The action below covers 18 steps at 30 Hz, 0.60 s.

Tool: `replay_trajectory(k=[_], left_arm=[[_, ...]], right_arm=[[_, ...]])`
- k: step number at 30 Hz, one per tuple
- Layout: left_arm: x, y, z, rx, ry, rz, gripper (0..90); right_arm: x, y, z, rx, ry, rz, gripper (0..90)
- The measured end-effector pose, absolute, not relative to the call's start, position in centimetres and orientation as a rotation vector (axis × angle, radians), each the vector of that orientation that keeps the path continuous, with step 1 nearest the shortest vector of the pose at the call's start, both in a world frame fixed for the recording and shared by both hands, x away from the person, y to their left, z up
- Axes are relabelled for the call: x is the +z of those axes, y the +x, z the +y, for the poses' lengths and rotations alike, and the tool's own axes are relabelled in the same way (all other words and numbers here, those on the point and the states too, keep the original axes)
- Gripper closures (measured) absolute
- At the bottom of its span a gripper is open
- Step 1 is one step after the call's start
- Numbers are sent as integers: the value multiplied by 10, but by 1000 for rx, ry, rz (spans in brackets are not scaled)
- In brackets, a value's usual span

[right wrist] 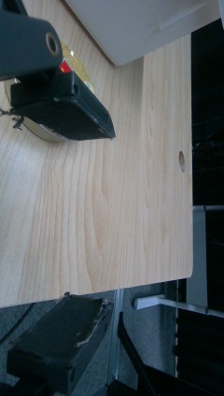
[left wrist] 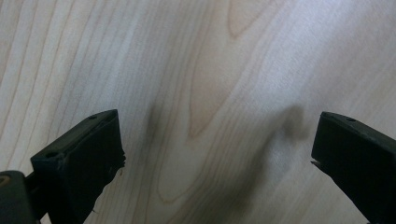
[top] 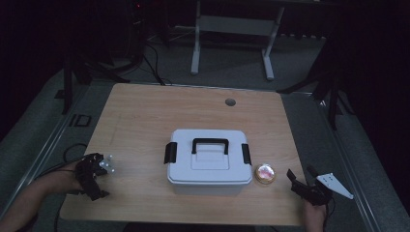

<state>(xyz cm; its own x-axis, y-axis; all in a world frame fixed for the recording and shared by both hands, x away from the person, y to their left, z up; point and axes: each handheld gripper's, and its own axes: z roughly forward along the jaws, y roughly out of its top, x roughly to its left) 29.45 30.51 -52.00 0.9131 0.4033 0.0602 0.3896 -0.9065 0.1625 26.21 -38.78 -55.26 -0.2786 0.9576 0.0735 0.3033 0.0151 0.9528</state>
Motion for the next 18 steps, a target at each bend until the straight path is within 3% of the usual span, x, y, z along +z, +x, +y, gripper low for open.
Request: replay_trajectory(k=[9, 18], left_arm=[[-507, 293, 296, 97, 2968, 543, 14], [-466, 292, 283, 140, 2970, 461, 40]], right_arm=[[-553, 262, -388, 1285, 1314, 1650, 140], [-552, 263, -387, 1278, 1313, 1655, 140]])
